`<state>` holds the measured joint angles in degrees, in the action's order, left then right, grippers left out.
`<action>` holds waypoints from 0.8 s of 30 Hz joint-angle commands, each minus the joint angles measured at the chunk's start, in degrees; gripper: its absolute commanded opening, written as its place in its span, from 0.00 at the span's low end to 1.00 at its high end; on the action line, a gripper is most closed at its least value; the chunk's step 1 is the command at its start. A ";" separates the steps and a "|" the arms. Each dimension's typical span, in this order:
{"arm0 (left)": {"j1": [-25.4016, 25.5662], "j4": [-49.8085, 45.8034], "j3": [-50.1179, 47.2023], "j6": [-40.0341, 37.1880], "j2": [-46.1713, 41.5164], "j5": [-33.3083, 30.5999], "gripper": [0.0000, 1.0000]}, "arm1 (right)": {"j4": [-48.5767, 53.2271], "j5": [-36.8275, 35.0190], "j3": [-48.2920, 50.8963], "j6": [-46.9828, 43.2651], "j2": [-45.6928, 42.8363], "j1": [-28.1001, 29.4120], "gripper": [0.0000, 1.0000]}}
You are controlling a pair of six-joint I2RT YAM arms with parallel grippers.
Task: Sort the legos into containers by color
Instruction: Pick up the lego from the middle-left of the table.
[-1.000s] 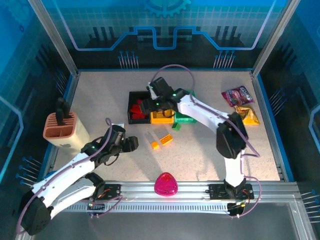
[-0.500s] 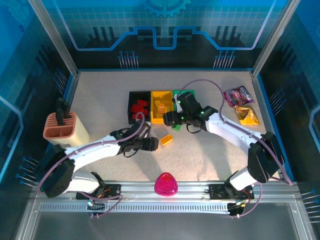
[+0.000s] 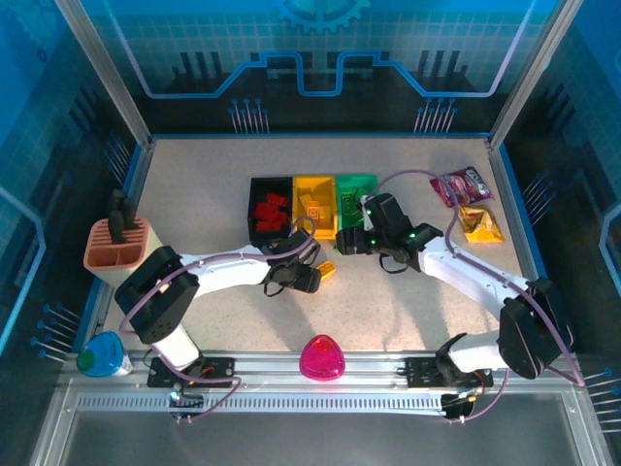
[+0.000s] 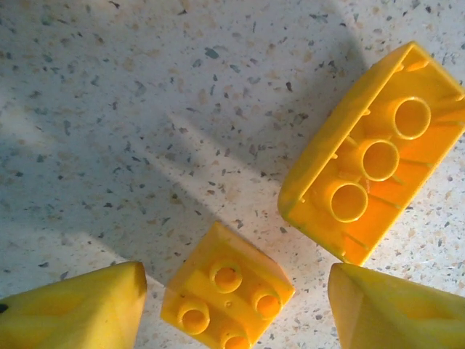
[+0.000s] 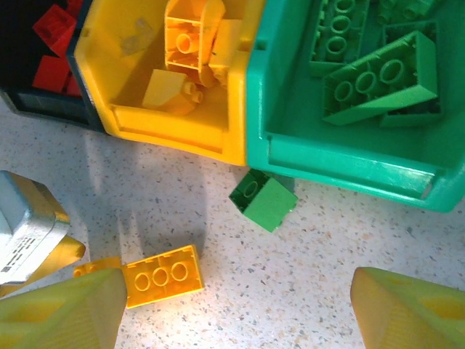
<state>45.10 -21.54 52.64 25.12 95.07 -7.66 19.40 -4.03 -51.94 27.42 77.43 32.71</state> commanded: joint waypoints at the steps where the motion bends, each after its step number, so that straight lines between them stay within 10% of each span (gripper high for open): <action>1: 1.20 -3.22 2.09 -1.05 1.30 -0.98 0.64 | -1.83 0.14 1.23 1.05 -1.73 -1.39 0.82; 24: -0.30 -7.95 11.26 -3.87 -2.17 -7.65 0.31 | -3.76 1.84 8.99 2.44 -6.65 -5.03 0.81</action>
<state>46.33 -27.97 60.23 23.68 95.18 -14.00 16.23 -2.52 -43.75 28.95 72.29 28.67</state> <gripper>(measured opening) 0.322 0.815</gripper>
